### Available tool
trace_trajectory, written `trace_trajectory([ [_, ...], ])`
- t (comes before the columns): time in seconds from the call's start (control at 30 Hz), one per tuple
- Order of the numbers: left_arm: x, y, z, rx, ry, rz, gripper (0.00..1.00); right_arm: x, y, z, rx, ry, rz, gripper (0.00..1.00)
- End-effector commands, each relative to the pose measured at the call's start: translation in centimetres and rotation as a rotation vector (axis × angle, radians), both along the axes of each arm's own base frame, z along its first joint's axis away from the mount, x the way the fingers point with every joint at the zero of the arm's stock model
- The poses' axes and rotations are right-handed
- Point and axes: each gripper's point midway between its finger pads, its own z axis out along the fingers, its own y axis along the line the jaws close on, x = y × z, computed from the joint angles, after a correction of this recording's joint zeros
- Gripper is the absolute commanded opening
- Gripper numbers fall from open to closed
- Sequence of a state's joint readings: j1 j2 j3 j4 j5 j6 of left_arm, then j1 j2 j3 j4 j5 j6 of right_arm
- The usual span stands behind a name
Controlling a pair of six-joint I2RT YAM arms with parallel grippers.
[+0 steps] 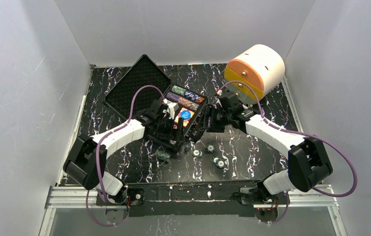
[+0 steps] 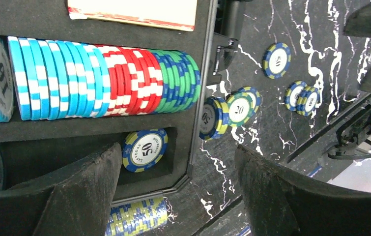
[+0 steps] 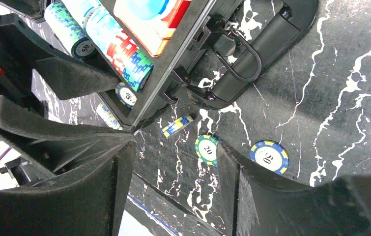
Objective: Pack up texas hold em set
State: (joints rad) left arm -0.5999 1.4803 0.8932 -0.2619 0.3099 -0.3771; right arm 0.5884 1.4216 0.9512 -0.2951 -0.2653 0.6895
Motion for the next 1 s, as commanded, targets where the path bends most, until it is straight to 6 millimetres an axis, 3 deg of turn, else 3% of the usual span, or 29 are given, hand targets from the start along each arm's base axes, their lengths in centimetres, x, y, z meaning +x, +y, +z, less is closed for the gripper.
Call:
trace_trajectory([
  [0.0, -3.6, -3.0, 4.2, -0.143, 0.071, -0.127, 0.8, 0.2, 0.3, 0.3, 0.024, -0.005, 0.007, 0.69],
  [0.53, -4.0, -2.4, 3.6, -0.091, 0.077, -0.131, 0.78, -0.1, -0.3, -0.2, 0.002, -0.006, 0.005, 0.68],
  [0.97, -1.1, -1.9, 7.7, -0.092, -0.101, -0.038, 0.87, 0.0, -0.3, -0.2, -0.005, -0.009, 0.007, 0.68],
])
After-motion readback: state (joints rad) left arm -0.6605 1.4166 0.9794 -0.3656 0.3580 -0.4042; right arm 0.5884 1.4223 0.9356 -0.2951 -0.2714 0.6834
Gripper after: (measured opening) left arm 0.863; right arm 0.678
